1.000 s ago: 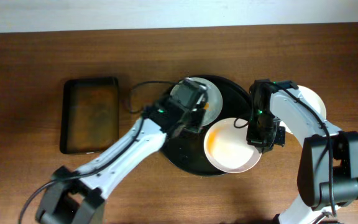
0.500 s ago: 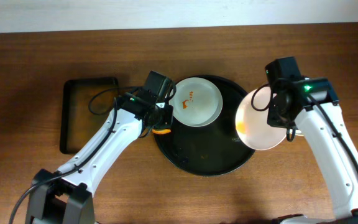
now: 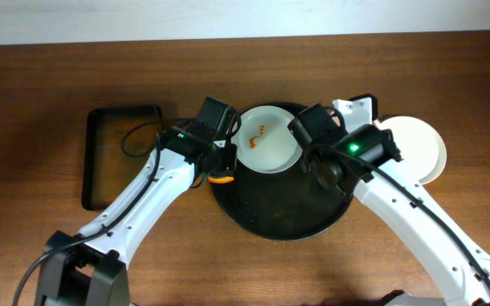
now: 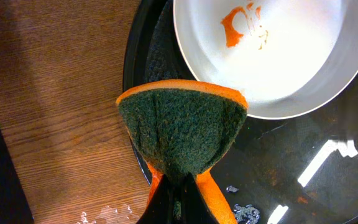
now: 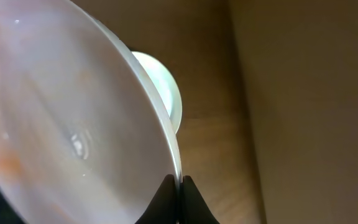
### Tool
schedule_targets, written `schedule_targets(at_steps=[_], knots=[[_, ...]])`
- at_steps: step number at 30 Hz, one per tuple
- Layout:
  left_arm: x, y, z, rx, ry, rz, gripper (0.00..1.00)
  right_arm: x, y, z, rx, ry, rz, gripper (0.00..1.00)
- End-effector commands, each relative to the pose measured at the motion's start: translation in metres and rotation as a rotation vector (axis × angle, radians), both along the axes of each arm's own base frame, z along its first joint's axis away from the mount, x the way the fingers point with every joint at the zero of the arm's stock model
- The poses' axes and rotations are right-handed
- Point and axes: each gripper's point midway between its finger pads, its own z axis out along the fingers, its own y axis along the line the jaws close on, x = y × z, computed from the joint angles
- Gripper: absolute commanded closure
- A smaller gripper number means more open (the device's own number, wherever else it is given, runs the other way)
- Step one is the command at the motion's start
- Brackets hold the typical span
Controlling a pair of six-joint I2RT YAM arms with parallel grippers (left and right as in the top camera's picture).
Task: Clean dirty plates on tray and stack at the side
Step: 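Carry the plate right and set it on the plate stack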
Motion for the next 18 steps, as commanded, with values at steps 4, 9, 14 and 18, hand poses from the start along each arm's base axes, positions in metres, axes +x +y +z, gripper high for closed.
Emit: schedule_targets(at_steps=[4, 9, 14, 18], knots=[[0.002, 0.002, 0.012, -0.017, -0.03, 0.016, 1.0, 0.003, -0.011, 0.016, 0.049, -0.149, -0.107, 0.96], [0.002, 0.001, 0.012, -0.019, -0.029, 0.015, 1.0, 0.004, -0.065, -0.01, 0.252, -0.118, -0.342, 0.96], [0.001, 0.0, 0.012, -0.028, -0.024, 0.015, 1.0, 0.003, -0.134, -0.03, 0.462, -0.181, -0.606, 0.96], [0.001, 0.0, 0.012, -0.028, -0.024, 0.014, 1.0, 0.006, -0.172, -0.06, 0.652, -0.189, -0.747, 0.96]])
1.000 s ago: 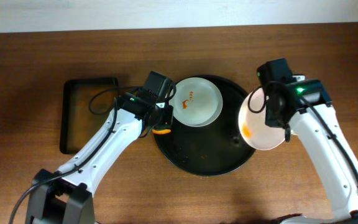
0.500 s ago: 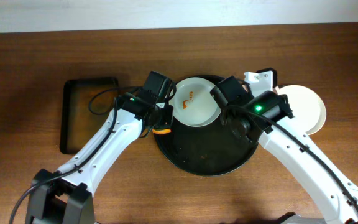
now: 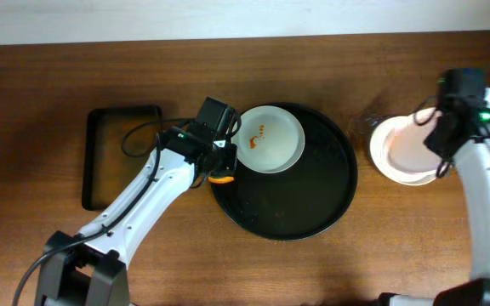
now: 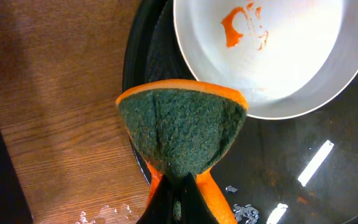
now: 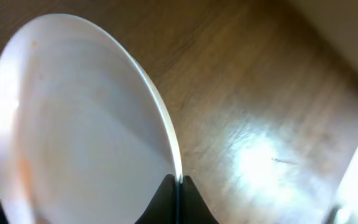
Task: Clean dirty plates on tray and stack at the side
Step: 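Carry the plate right and set it on the plate stack, then reach the right gripper back and grasp the last sauce-smeared plate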
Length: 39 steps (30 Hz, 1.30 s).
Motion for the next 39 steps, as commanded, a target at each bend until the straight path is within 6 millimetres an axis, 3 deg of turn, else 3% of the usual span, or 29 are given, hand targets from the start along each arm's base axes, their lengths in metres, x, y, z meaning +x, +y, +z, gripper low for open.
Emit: schedule_targets(at_steps=[1, 5, 7, 10, 12, 15, 17, 19, 24, 27, 30, 36, 38, 39], knots=[[0.001, 0.0, 0.012, -0.025, -0.025, 0.011, 1.0, 0.014, -0.007, -0.026, 0.19, -0.038, -0.021, 0.96], [0.001, 0.0, 0.012, -0.025, -0.025, 0.012, 1.0, 0.034, -0.011, -0.065, 0.305, 0.003, 0.05, 0.96], [0.001, 0.0, 0.012, -0.025, -0.025, 0.011, 1.0, 0.035, -0.011, -0.08, 0.32, 0.039, 0.044, 0.82], [0.001, 0.0, 0.012, -0.025, -0.025, 0.011, 1.0, 0.036, -0.007, -0.077, 0.338, 0.032, 0.066, 0.55], [0.001, 0.001, 0.012, -0.021, -0.026, 0.013, 1.0, 0.051, 0.023, -0.067, 0.463, -0.026, 0.238, 0.53], [0.003, 0.007, 0.011, -0.008, -0.024, 0.029, 1.0, 0.066, 0.091, -0.051, 0.678, -0.102, 0.526, 0.49], [0.003, 0.023, 0.008, 0.004, 0.0, 0.067, 1.0, 0.067, 0.122, -0.052, 0.69, -0.067, 0.636, 0.47], [0.003, 0.036, 0.007, 0.012, 0.019, 0.099, 1.0, 0.071, 0.153, -0.051, 0.678, -0.04, 0.746, 0.34], [0.006, 0.044, 0.006, 0.01, 0.023, 0.122, 1.0, 0.086, 0.221, -0.059, 0.644, -0.025, 0.913, 0.35], [0.006, 0.044, 0.006, 0.01, 0.023, 0.122, 1.0, 0.091, 0.247, -0.09, 0.591, 0.057, 0.902, 0.36], [0.006, 0.044, 0.006, 0.01, 0.023, 0.122, 1.0, 0.093, 0.272, -0.124, 0.611, 0.119, 0.926, 0.45], [0.006, 0.044, 0.006, 0.01, 0.023, 0.122, 1.0, 0.091, 0.278, -0.187, 0.642, 0.225, 0.777, 0.5], [0.006, 0.044, 0.006, 0.009, 0.021, 0.122, 1.0, 0.084, 0.279, -0.198, 0.661, 0.263, 0.766, 0.61], [0.006, 0.043, 0.007, 0.003, 0.023, 0.119, 1.0, 0.078, 0.278, -0.201, 0.668, 0.292, 0.756, 0.81]])
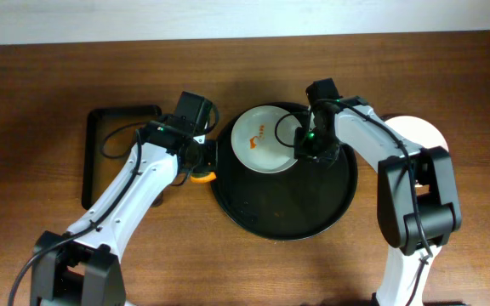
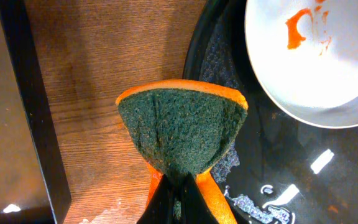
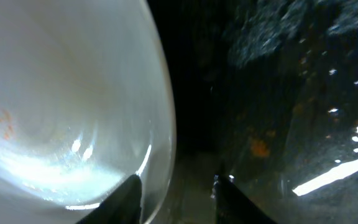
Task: Clean dirty plates on tray and stack at the side
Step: 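Reach the right gripper back and grasp the last sauce-smeared plate, then scrub the last plate with the sponge while the right gripper holds it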
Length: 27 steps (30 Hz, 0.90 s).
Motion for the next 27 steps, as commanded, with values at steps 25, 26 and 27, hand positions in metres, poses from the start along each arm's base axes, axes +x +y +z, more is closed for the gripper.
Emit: schedule_targets(at_steps=[25, 26, 27], knots=[[-0.006, -0.168, -0.041, -0.357, -0.001, -0.278, 1.0, -0.063, -0.034, -0.007, -0.177, 0.27, -0.01, 0.96], [-0.007, -0.172, -0.046, -0.36, 0.003, -0.282, 1.0, -0.063, -0.034, -0.007, -0.178, 0.271, -0.009, 0.96], [-0.007, -0.176, -0.05, -0.362, 0.002, -0.288, 1.0, -0.063, -0.034, -0.007, -0.178, 0.271, -0.009, 0.96]])
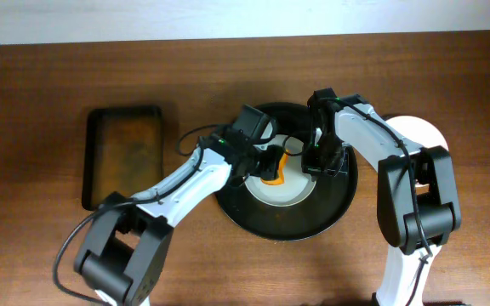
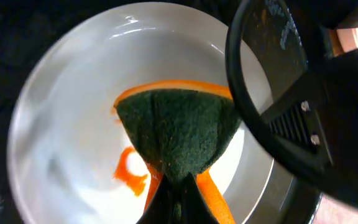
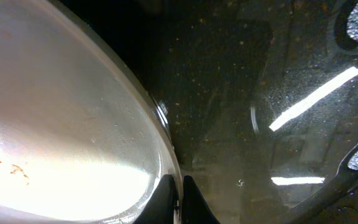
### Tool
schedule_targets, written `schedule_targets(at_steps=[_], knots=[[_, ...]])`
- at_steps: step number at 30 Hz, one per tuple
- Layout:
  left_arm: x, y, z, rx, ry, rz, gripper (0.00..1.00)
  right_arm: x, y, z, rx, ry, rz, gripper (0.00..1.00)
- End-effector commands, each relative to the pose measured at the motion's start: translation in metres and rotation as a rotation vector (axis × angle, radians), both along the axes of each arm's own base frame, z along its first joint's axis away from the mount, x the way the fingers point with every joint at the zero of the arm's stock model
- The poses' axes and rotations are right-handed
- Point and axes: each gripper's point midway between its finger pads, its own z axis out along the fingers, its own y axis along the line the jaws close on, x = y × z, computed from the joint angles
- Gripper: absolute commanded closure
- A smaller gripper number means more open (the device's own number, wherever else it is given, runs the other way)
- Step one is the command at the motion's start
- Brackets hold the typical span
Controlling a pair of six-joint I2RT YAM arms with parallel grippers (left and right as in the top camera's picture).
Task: Clean dirty plates on tray and stack at the side
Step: 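Scrub the last plate with the sponge while the right gripper holds it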
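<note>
A white plate (image 1: 270, 194) with an orange stain (image 2: 132, 177) lies in the middle of the round black tray (image 1: 317, 212). My left gripper (image 2: 178, 190) is shut on an orange sponge (image 2: 176, 130), green scouring side showing, and holds it on the plate's stained middle. In the overhead view the left gripper (image 1: 268, 166) reaches in from the left. My right gripper (image 3: 178, 190) is shut on the plate's right rim (image 3: 166, 143), one finger on each side of it. From above, the right gripper (image 1: 319, 163) stands at the plate's right edge.
A stack of clean white plates (image 1: 424, 140) sits on the table right of the tray. A black rectangular tray (image 1: 88, 161) lies at the far left. The round tray's surface (image 3: 260, 93) is wet and shiny.
My left gripper moved the sponge from over the table left of the round tray onto the plate. My right gripper, open beside the rim, is shut on it. The plate now sits nearer the tray's middle.
At first my right gripper held a plate by its rim over the tray while the left held the sponge beside the stained plate. Then that plate was over the stack at the right. Then the right gripper was open at the stained plate; now both work on it.
</note>
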Motion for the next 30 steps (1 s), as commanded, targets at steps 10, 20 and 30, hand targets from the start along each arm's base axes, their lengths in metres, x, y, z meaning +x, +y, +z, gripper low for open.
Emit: schedule_targets(at_steps=[10, 20, 30], knots=[[0.024, 0.018, -0.051, 0.197, -0.075, 0.1, 1.0, -0.006, -0.01, -0.008, -0.057, 0.027, 0.02, 0.96], [0.042, 0.052, -0.049, 0.233, -0.073, 0.183, 1.0, -0.006, -0.01, -0.008, -0.058, 0.03, 0.02, 0.96], [0.007, 0.005, 0.026, -0.002, -0.071, 0.044, 1.0, -0.006, -0.01, -0.008, -0.057, 0.03, 0.023, 0.96]])
